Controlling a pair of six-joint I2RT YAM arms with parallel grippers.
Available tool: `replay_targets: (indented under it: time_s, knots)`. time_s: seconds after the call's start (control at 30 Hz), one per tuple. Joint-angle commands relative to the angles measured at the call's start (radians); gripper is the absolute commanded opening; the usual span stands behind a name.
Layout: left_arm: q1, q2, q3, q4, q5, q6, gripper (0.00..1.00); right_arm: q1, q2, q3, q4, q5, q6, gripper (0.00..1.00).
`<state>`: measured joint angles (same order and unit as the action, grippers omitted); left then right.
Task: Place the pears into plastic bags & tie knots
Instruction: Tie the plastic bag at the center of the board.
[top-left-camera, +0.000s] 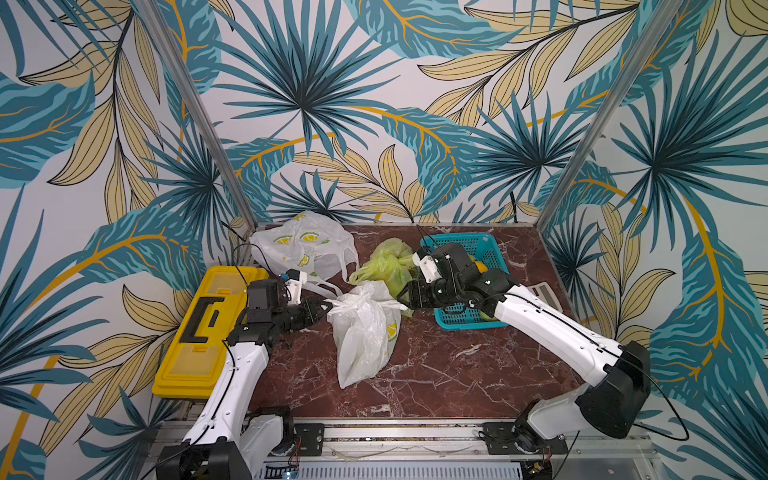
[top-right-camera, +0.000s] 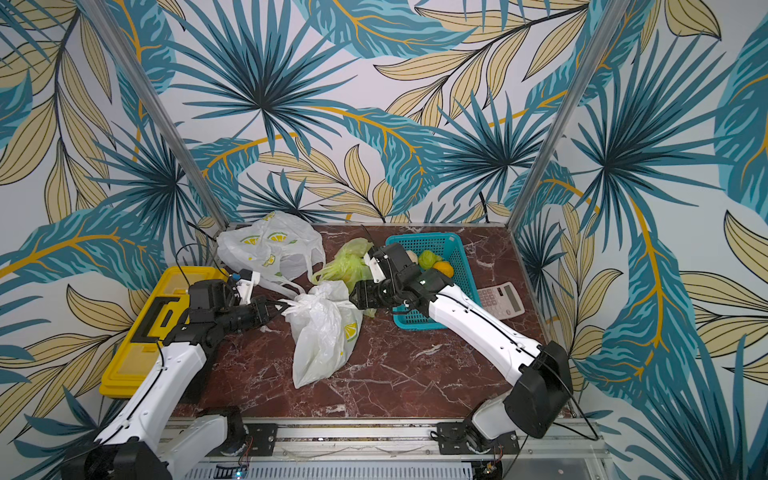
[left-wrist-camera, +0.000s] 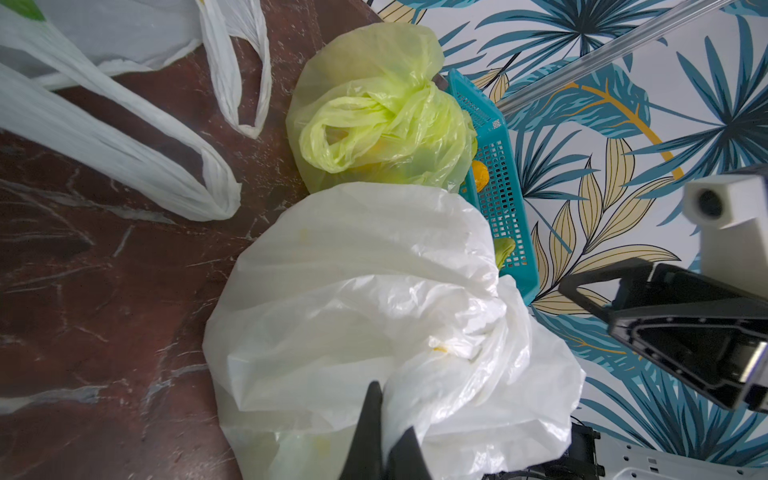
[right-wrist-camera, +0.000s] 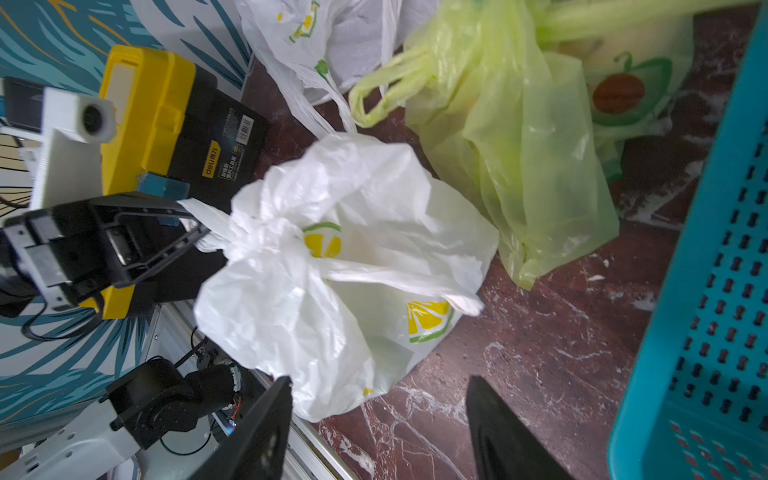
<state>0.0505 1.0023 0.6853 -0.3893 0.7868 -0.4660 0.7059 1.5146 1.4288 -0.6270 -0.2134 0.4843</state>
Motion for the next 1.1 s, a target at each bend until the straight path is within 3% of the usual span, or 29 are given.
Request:
replay_targets:
  time_s: [0.0,0.13,0.23,0.37,0.53,0.67,0.87,1.07]
  knots:
    - [-0.033,0.007,0.046,0.049,-0.014,-0.009,0.0,0.083,0.126,0.112,-0.041,0.11,-0.009,0.68]
    - [-0.035,0.007,0.049,0.051,-0.014,-0.01,0.01,0.173,0.278,0.226,-0.072,0.212,-0.019,0.66]
    - [-0.035,0.005,0.046,0.051,-0.016,0.0,0.01,0.178,0.335,0.225,-0.082,0.203,-0.048,0.63]
    - [-0.026,0.037,0.046,0.049,-0.016,0.028,0.01,0.147,0.239,0.168,-0.038,0.168,-0.139,0.65]
    - [-0.017,0.077,0.075,0.049,-0.018,0.046,0.0,0.001,0.042,-0.041,0.044,0.004,-0.227,0.68]
    - [-0.017,0.087,0.09,0.049,-0.008,0.046,0.0,-0.006,-0.029,-0.19,0.006,0.088,-0.465,0.66]
    - [-0.017,0.098,0.085,0.049,-0.002,0.045,0.0,-0.004,0.015,-0.223,0.053,0.086,-0.58,0.66]
    - [-0.02,0.084,0.081,0.049,-0.007,0.035,0.0,-0.004,0.17,-0.134,0.11,0.037,-0.643,0.66]
